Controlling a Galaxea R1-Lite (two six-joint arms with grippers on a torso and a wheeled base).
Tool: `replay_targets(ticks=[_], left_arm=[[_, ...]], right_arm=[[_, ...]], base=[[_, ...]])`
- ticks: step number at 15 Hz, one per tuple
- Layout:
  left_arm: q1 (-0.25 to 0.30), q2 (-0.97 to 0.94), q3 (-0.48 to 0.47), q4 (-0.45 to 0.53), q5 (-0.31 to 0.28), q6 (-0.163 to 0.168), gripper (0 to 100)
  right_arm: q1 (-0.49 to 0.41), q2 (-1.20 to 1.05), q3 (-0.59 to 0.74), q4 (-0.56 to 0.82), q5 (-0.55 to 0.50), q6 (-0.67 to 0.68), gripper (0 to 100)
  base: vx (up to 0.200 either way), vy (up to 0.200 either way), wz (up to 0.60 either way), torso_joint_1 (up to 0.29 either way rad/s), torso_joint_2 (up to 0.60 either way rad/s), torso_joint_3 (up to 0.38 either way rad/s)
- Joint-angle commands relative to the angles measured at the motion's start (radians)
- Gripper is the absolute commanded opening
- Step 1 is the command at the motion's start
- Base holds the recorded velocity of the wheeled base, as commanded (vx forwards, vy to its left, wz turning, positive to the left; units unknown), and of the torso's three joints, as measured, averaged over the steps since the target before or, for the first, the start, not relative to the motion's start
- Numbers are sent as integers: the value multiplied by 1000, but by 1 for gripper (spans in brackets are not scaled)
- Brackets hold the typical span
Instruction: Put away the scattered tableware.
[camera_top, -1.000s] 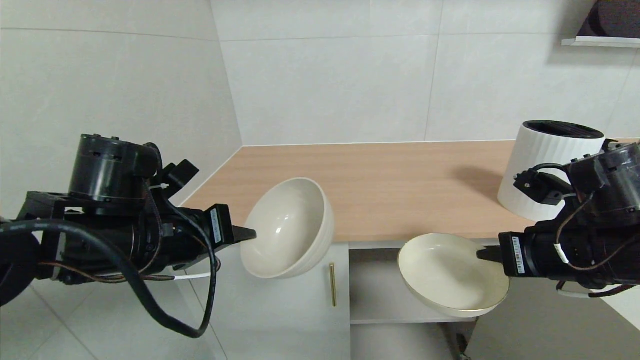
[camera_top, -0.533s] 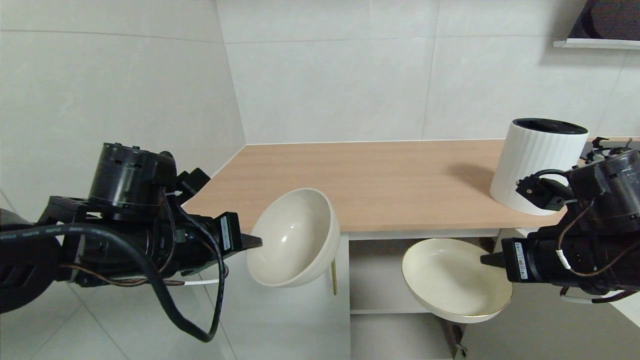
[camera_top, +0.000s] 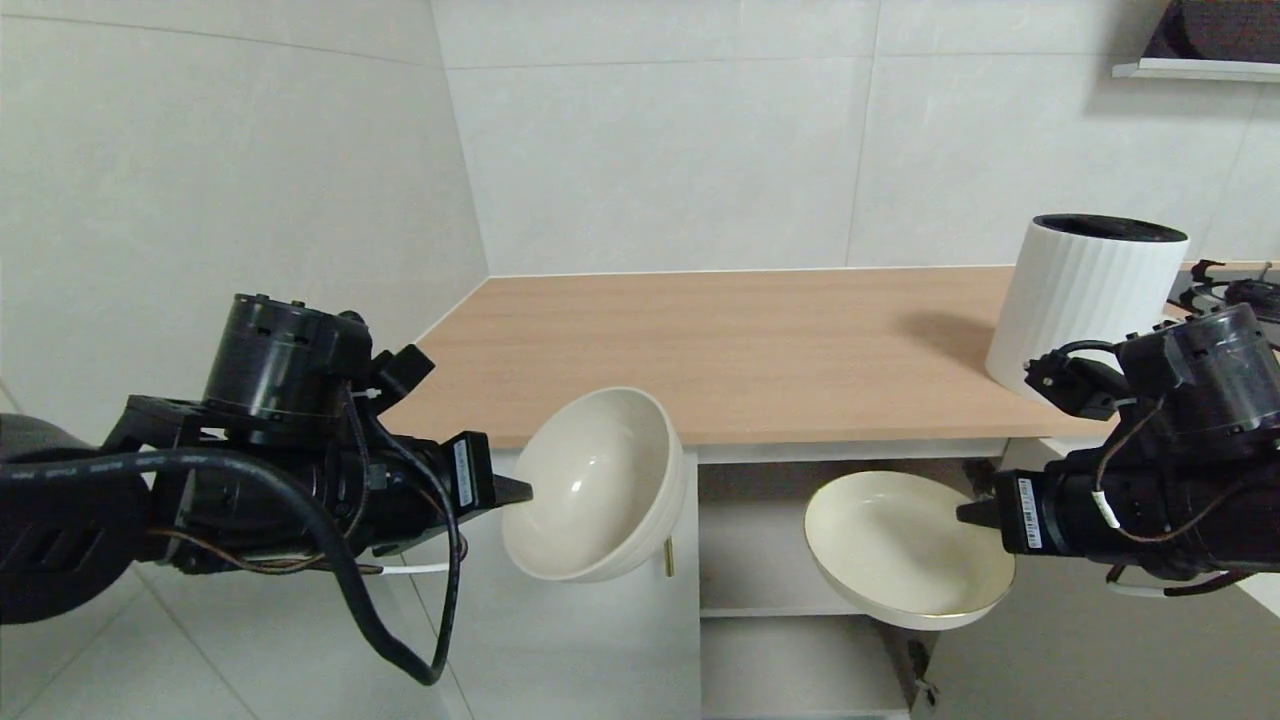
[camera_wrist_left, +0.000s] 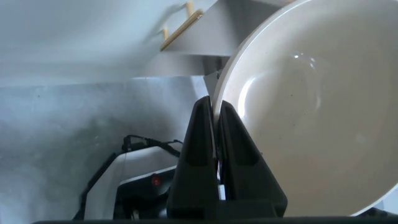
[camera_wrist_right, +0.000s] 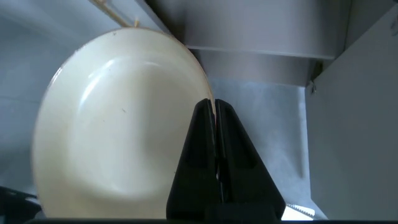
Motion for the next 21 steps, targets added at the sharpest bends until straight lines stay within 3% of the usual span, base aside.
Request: replay_targets(ticks=[1, 15, 21], left_arm=[[-3, 11, 0, 0, 0, -1, 0], [-6, 13, 0, 0, 0, -1, 0], [-32, 46, -19, -1, 0, -4, 0]], right_arm=[[-1, 8, 2, 1, 0, 0, 0], [-10, 13, 6, 1, 0, -5, 0], [-10, 100, -1, -35, 0, -5, 0]], base=[[0, 0, 0, -193, 452, 276], [0, 0, 0, -145, 449, 302], [0, 0, 0, -13, 50, 33]])
